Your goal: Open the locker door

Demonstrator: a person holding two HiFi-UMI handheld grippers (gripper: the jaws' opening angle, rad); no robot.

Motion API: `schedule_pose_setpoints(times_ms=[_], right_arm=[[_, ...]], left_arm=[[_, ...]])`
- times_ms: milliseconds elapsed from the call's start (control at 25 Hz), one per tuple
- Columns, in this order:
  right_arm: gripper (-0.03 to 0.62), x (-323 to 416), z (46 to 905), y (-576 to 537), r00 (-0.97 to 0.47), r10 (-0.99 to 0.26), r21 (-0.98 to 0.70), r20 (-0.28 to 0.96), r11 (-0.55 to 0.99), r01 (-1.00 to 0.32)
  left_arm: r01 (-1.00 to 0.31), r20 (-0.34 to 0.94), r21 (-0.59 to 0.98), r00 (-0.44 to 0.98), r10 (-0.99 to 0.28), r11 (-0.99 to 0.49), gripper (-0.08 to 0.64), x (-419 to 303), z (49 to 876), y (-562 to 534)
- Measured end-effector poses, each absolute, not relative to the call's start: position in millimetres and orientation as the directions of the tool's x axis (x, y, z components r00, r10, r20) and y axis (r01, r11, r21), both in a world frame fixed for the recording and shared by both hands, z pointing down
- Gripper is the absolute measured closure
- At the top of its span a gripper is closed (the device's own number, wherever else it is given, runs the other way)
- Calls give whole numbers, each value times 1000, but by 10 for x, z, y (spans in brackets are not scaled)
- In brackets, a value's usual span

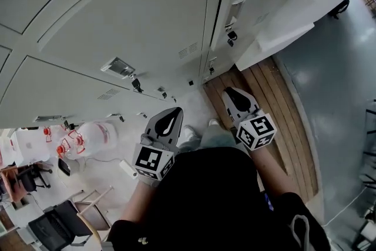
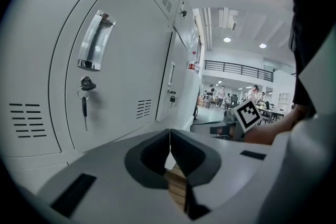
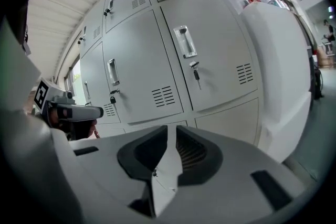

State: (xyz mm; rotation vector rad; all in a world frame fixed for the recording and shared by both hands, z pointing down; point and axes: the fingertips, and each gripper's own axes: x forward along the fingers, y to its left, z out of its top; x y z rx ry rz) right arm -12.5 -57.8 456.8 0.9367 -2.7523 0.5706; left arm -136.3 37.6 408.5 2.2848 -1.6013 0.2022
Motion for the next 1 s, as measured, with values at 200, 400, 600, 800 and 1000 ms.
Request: schedule_pose_setpoints(times_ms=[200, 400, 600, 800, 1000], right_arm=[[543, -98, 4940, -789, -792, -490, -299, 365, 744, -598], [541, -83, 5449, -991, -787, -413, -315, 459, 752, -579], [498, -78, 6042, -1198, -760, -334, -318, 558, 759, -568], [453, -184, 6525, -1362, -732, -279, -326, 622, 758, -565], [434, -317, 7057, -1483, -668, -257, -280, 699, 761, -586]], left_arm=[[-947, 351, 205, 308, -884, -249, 537, -1307, 4145, 379], [-962, 396, 203, 250, -883, -182, 537, -1238, 4200, 428], [-976, 446, 189, 187, -876, -112, 537, -1218, 4283, 536], [-982, 500, 187, 122, -857, -31, 537, -1229, 4440, 721], [-983, 547, 178, 58, -835, 49, 537, -1279, 4592, 905]])
